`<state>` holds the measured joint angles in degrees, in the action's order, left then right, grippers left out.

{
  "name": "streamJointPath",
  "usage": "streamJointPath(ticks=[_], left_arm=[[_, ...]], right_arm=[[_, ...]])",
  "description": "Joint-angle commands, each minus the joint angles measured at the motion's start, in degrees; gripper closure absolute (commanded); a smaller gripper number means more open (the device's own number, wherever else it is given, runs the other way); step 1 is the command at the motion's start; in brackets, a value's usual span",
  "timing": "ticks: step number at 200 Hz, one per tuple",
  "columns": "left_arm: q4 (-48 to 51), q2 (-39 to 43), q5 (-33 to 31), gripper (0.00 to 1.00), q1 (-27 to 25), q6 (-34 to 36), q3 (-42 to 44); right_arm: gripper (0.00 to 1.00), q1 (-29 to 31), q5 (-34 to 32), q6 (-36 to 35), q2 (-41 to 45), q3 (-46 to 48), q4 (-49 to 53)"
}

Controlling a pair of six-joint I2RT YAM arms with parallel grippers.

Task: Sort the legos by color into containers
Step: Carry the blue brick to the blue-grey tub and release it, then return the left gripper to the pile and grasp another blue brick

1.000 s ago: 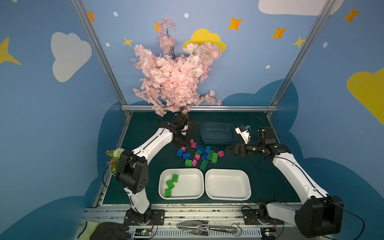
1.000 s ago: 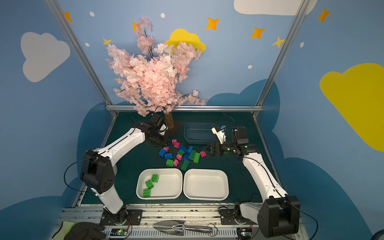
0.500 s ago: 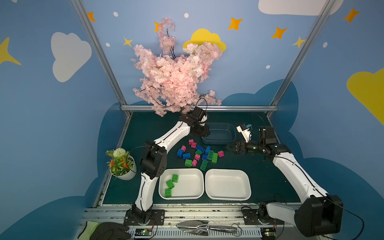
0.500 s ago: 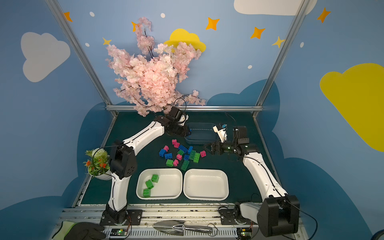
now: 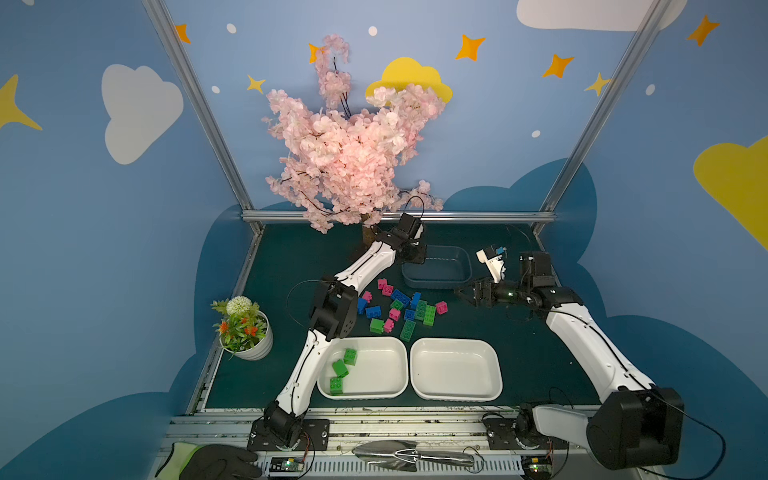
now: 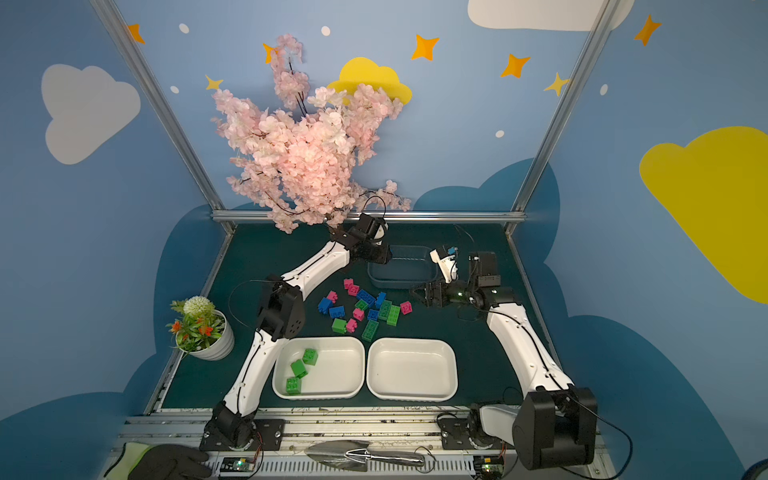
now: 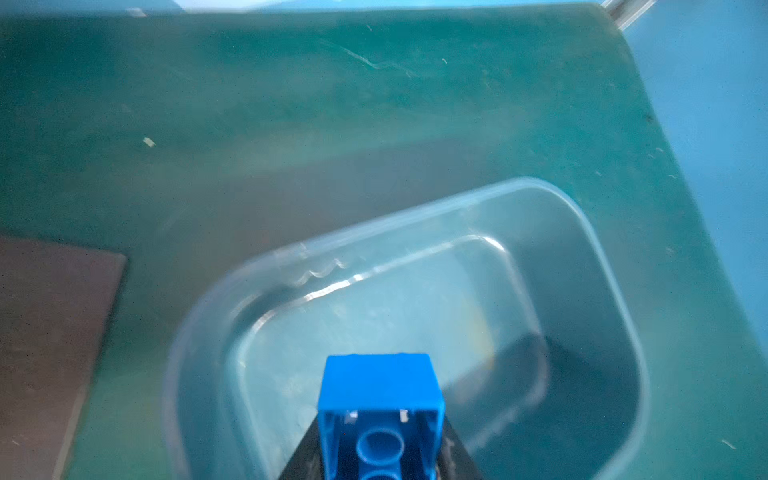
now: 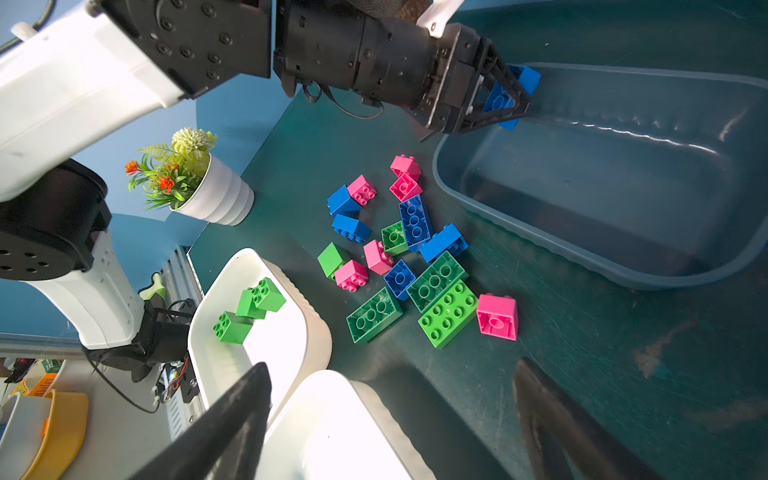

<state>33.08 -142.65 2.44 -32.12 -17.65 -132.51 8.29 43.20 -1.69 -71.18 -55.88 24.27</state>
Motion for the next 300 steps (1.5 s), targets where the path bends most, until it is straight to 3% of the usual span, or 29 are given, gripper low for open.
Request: streamJointPath(ticks=[1,27,59,102,138,187,206,300], left_arm=[[-0.1,0.3,-5.0,0.51,-0.6,4.3,-1.9],[3.9,3.6,-4.5,0.41,-0.7,4.8,-0.8],[14.8,10.1,-4.6,0.38,-0.7,4.6,2.4],[12.8,28.2,-7.5,0.38,-0.8,3.6,28.6],[11.0,37.5,-10.8,0.38,0.8,5.0,44.5],[7.3,41.1,-9.9,0.39,7.2,7.9,55.8],[4.7,40.2,-5.9,0.39,9.2,8.5,58.0],[2.1,34.9,-2.2,0.44,11.0,9.9,58.2]], right_arm=[[0.10,-0.4,0.0,-0.2,-0.3,0.3,0.0],[0.10,-0.6,0.4,-0.2,0.0,0.6,0.2],[0.10,-0.7,1.8,0.2,0.2,1.2,0.0],[0.10,-0.5,3.3,0.1,0.8,1.6,1.0],[0.10,0.3,4.0,0.0,1.5,2.2,1.7],[0.10,1.2,3.4,0.2,2.4,3.1,2.4],[0.10,1.4,3.3,0.1,2.6,3.2,2.6],[0.10,1.7,2.3,-0.2,3.3,3.2,4.0]])
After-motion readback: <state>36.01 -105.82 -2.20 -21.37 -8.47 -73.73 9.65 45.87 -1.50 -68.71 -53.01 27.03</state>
